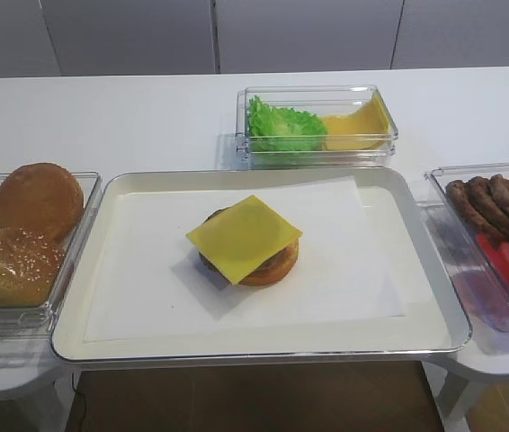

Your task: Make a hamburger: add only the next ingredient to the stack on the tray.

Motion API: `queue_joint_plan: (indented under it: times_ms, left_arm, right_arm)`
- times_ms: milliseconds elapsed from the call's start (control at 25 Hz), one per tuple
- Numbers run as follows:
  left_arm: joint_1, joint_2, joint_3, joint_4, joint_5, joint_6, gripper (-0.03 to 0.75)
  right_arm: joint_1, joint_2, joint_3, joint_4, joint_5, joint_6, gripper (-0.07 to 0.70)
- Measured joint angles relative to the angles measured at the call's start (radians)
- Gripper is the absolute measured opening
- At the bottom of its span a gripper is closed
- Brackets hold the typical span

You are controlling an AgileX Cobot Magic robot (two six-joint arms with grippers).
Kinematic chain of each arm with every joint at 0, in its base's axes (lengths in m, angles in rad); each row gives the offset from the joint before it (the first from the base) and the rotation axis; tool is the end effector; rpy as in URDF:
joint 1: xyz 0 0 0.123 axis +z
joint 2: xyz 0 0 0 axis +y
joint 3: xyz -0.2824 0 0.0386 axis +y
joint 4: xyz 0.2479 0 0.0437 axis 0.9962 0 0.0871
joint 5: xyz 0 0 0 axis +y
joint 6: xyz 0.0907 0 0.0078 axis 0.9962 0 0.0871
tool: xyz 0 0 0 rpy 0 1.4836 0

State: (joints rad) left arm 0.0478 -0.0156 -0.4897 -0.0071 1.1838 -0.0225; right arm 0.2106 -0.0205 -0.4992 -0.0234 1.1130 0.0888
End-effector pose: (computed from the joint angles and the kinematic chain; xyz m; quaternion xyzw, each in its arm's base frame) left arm -0.0117 -0.0012 0.2646 -0.0306 0.8819 0.0024 0.4704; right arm -0.0095 -0.0040 0.2726 -0.0516 0.8600 0.0642 0.5036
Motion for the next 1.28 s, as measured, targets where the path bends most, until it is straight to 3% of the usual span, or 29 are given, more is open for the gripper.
queue_joint_plan:
  times_ms: [440, 680, 1280]
  left_arm:
    - [0.0, 0.0, 0.0, 0.0, 0.0, 0.0, 0.293]
    - [0.0, 0.0, 0.0, 0.0, 0.0, 0.0, 0.293]
    - [0.0, 0.0, 0.0, 0.0, 0.0, 0.0, 0.293]
  right_arm:
    - [-0.002, 0.0, 0.002, 0.0, 0.014, 0.0, 0.498]
    - [-0.071, 0.0, 0.002, 0.0, 0.022, 0.0, 0.498]
    - [-0.071, 0.0, 0.002, -0.001, 0.022, 0.0, 0.499]
